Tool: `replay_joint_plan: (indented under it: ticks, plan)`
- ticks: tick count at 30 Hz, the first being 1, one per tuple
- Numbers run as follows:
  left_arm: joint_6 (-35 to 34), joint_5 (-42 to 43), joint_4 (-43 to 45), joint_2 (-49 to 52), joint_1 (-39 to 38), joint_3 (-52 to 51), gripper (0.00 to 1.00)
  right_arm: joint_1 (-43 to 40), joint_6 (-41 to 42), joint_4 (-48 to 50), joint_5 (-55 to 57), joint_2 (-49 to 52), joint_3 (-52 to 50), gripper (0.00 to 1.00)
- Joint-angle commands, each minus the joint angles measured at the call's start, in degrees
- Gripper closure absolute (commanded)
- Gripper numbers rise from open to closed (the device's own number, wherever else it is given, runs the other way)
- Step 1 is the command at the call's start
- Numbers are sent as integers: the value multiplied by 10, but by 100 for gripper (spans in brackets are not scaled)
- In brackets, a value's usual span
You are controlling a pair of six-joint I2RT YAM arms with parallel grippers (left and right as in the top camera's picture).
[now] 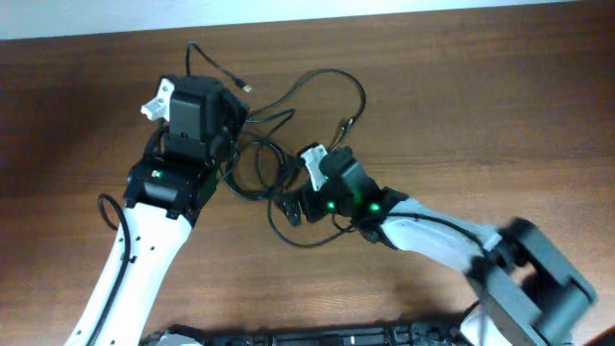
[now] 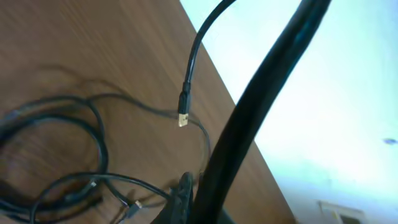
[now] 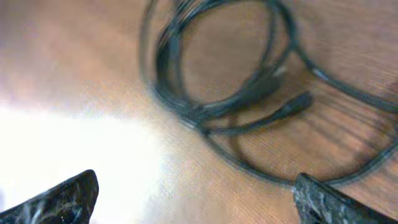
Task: Untangle cables
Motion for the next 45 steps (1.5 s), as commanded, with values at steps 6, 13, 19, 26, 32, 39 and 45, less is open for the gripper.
replay_joint_plan:
  ticks: [6, 13, 19, 26, 32, 39, 45]
  plan:
    - [156, 156, -50, -15, 43, 11, 100, 2, -359, -44, 48, -212, 4, 3]
    - [320, 368, -73, -15, 60, 11, 100, 0, -406, 81, 90, -144, 4, 23]
    - [324, 226, -93, -15, 60, 11, 87, -68, -242, 69, 119, -141, 4, 96]
    - [324, 150, -94, -14, 60, 2, 1, -337, -204, 26, 118, -251, 25, 96]
    - [324, 150, -96, 24, 60, -5, 1, -585, -237, 194, 118, -178, 77, 96]
    - [324, 151, -93, 106, 60, -5, 1, -673, -16, 372, 29, 147, 254, 96]
    - [324, 150, -90, 141, 60, -5, 1, -677, 13, 204, 39, 353, 475, 79]
